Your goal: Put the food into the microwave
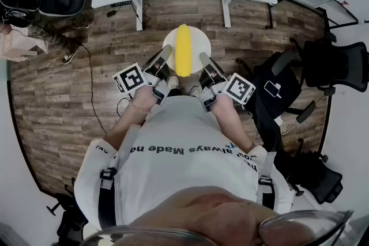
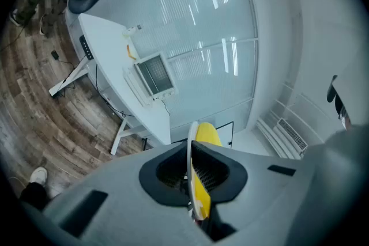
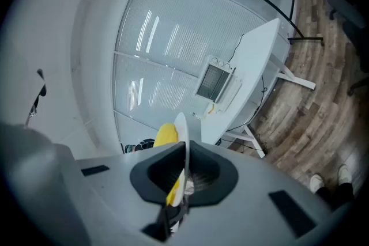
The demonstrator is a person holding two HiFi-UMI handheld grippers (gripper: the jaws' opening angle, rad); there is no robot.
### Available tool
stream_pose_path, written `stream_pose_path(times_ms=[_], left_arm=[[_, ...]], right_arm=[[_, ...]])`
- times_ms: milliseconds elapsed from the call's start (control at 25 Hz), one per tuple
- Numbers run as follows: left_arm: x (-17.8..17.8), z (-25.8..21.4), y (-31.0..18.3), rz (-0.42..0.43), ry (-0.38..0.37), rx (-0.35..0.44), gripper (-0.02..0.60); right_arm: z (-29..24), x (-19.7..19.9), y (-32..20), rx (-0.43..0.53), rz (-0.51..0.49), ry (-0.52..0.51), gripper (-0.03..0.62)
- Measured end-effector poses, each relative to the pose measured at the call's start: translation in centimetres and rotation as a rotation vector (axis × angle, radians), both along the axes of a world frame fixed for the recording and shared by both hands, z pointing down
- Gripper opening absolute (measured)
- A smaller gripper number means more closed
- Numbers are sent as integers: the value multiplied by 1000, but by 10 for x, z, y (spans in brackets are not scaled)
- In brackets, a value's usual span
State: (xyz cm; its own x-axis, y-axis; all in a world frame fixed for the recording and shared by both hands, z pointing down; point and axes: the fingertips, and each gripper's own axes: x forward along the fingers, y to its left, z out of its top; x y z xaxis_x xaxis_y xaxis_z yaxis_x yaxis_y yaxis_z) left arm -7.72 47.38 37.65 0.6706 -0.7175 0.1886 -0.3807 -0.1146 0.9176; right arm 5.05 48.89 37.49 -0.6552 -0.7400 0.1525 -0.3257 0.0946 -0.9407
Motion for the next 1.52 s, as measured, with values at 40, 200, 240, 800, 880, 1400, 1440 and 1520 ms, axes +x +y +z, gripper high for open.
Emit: stream_pose_path(times_ms=[40,200,240,800,880,1400,1440,1520], left_arm=[[3,-3,-1,4,28,13,18],[6,-8,-2,13,65,36,18],[6,-7,-2,13,64,35,18],[-21,-5,-17,44,65,41,17],[-32,-4,-21,43,66,32,17],[-46,1,-65,12,51,24,17],[-44,0,-71,13,59,31,17],[-39,1,-83,14,65,34,17]], right_arm=[[1,1,0,3,-2,14,21],[1,1,1,0,-2,29,21],[1,1,1,-7,1,25,21],[1,-27,-14,24,22,20,23],[2,-37,-18,9,24,20,23],[6,-49,-66,8,4,18,21],[7,-47,-72,11,3,19,21],[9,-44,-84,14,5,15,21]])
